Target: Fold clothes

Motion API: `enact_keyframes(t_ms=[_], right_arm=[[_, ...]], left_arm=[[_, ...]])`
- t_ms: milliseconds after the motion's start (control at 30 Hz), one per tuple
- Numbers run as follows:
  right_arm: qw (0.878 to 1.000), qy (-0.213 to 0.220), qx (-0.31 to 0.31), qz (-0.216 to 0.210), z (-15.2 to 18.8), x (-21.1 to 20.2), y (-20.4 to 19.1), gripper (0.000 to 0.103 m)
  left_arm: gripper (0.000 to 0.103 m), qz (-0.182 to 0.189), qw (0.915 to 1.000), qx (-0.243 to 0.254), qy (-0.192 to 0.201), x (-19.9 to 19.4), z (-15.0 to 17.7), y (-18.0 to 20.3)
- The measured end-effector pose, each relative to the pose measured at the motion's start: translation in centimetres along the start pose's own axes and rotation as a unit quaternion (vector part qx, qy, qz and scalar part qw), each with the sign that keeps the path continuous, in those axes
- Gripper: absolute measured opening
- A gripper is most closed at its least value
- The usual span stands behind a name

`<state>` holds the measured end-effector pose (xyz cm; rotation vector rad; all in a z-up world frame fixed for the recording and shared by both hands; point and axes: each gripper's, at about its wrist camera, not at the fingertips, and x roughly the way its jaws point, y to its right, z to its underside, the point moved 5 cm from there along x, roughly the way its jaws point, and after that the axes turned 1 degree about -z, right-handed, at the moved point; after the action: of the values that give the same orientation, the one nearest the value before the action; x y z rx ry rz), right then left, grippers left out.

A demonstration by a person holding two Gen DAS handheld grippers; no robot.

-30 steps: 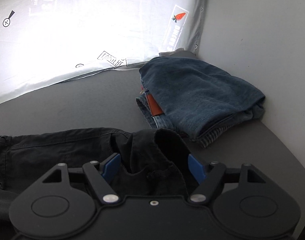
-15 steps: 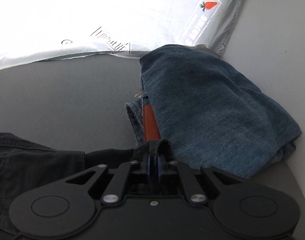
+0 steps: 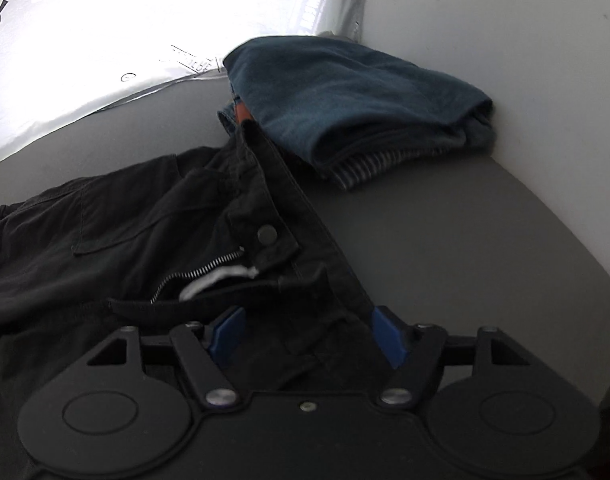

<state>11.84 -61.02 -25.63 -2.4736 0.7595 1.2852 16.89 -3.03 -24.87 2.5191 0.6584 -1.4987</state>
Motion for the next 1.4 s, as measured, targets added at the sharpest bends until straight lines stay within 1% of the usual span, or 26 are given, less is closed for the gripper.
enact_keyframes(t_ms=[100, 167, 200, 300, 333, 367, 433, 467, 500, 533, 567, 600, 667, 733, 800, 867, 900, 967, 1000, 1033, 1067, 1167, 1233, 1300, 1367, 1400], right_arm=[[0.998, -0.039, 0.040, 0.014, 4.4, -0.9, 1.8, 0.074], [0.996, -0.050, 0.071, 0.014, 6.2, -1.1, 2.4, 0.074], [0.994, -0.050, 0.100, 0.014, 7.0, -1.3, 2.9, 0.075], [0.985, -0.041, 0.170, 0.002, 8.1, -1.5, 4.0, 0.078], [0.983, -0.035, 0.180, -0.004, 8.2, -1.5, 4.1, 0.080], [0.982, -0.030, 0.184, -0.008, 8.2, -1.3, 4.1, 0.085], [0.982, -0.021, 0.186, -0.015, 7.9, -1.1, 3.9, 0.084], [0.983, -0.011, 0.183, -0.030, 7.6, -0.9, 3.6, 0.069], [0.983, -0.004, 0.178, -0.040, 7.2, -0.8, 3.3, 0.045], [0.985, 0.000, 0.172, -0.028, 6.8, -0.6, 3.0, 0.034], [0.986, 0.003, 0.166, -0.014, 6.4, -0.7, 2.9, 0.003], [0.987, 0.005, 0.158, -0.004, 6.0, -0.8, 2.7, 0.002], [0.986, 0.031, 0.166, 0.005, 5.2, -2.5, 3.5, 0.002], [0.978, 0.047, 0.201, -0.009, 4.7, -4.8, 5.0, 0.002], [0.981, 0.049, 0.190, -0.007, 4.5, -5.3, 5.2, 0.002], [0.991, 0.035, 0.126, 0.025, 4.8, -3.9, 3.9, 0.004], [0.994, 0.022, 0.090, 0.050, 5.1, -3.0, 3.1, 0.009], [0.994, -0.003, 0.017, 0.105, 5.7, -1.7, 1.1, 0.014], [0.992, 0.000, -0.013, 0.128, 5.7, -1.8, 0.1, 0.027], [0.990, 0.016, -0.036, 0.139, 5.5, -2.6, -1.0, 0.036], [0.987, 0.034, -0.057, 0.145, 5.5, -3.4, -2.1, 0.051], [0.985, 0.059, -0.101, 0.123, 5.3, -5.7, -5.9, 0.054], [0.986, 0.062, -0.119, 0.100, 5.5, -6.6, -8.7, 0.057], [0.985, 0.061, -0.137, 0.079, 5.9, -7.2, -11.8, 0.058], [0.985, 0.062, -0.154, 0.055, 6.5, -7.9, -15.1, 0.060], [0.984, 0.062, -0.163, 0.042, 6.9, -8.3, -17.0, 0.061]], left_arm=[[0.082, 0.001, 0.9998, 0.014, -0.014, 0.9, 1.4, -0.6], [0.082, 0.005, 0.9993, 0.028, -0.023, 1.5, 2.1, -0.7], [0.082, 0.007, 0.9990, 0.036, -0.027, 1.9, 2.5, -0.8], [0.082, 0.010, 0.9981, 0.050, -0.034, 2.9, 3.6, -0.7], [0.084, 0.012, 0.9983, 0.047, -0.031, 3.1, 3.8, -0.9], [0.085, 0.014, 0.9985, 0.043, -0.031, 3.2, 4.0, -1.0], [0.088, 0.019, 0.9988, 0.031, -0.032, 3.4, 4.1, -1.3], [0.088, 0.022, 0.9989, 0.026, -0.032, 3.5, 4.1, -1.4], [0.089, 0.024, 0.9989, 0.025, -0.031, 3.5, 4.1, -1.4], [0.089, 0.026, 0.9989, 0.024, -0.030, 3.5, 4.1, -1.5], [0.090, 0.027, 0.9990, 0.025, -0.027, 3.5, 4.2, -1.6], [0.091, 0.026, 0.9990, 0.027, -0.025, 3.5, 4.3, -1.6], [0.091, 0.027, 0.9991, 0.026, -0.021, 3.5, 4.3, -1.8], [0.091, 0.030, 0.9992, 0.019, -0.021, 3.5, 4.4, -2.2], [0.091, 0.031, 0.9992, 0.013, -0.020, 3.4, 4.5, -2.7], [0.091, 0.031, 0.9993, 0.012, -0.019, 3.4, 4.4, -3.4], [0.091, 0.029, 0.9994, 0.013, -0.017, 3.4, 4.3, -3.7], [0.091, 0.012, 0.9998, 0.013, -0.005, 3.1, 3.9, -5.0], [0.091, 0.002, 0.9999, 0.012, 0.003, 3.0, 3.7, -5.8], [0.091, -0.008, 0.9999, 0.011, 0.010, 2.8, 3.5, -6.5], [0.091, -0.015, 0.9997, 0.007, 0.016, 2.7, 3.3, -7.4], [0.091, -0.040, 0.9985, 0.001, 0.036, 2.6, 2.2, -10.8], [0.091, -0.056, 0.9972, 0.016, 0.046, 3.1, 1.1, -13.1], [0.091, -0.056, 0.9959, 0.034, 0.062, 3.6, -0.2, -14.8], [0.089, -0.043, 0.9950, 0.048, 0.076, 4.1, -1.6, -16.0], [0.085, -0.033, 0.9947, 0.053, 0.082, 4.6, -2.6, -16.5]])
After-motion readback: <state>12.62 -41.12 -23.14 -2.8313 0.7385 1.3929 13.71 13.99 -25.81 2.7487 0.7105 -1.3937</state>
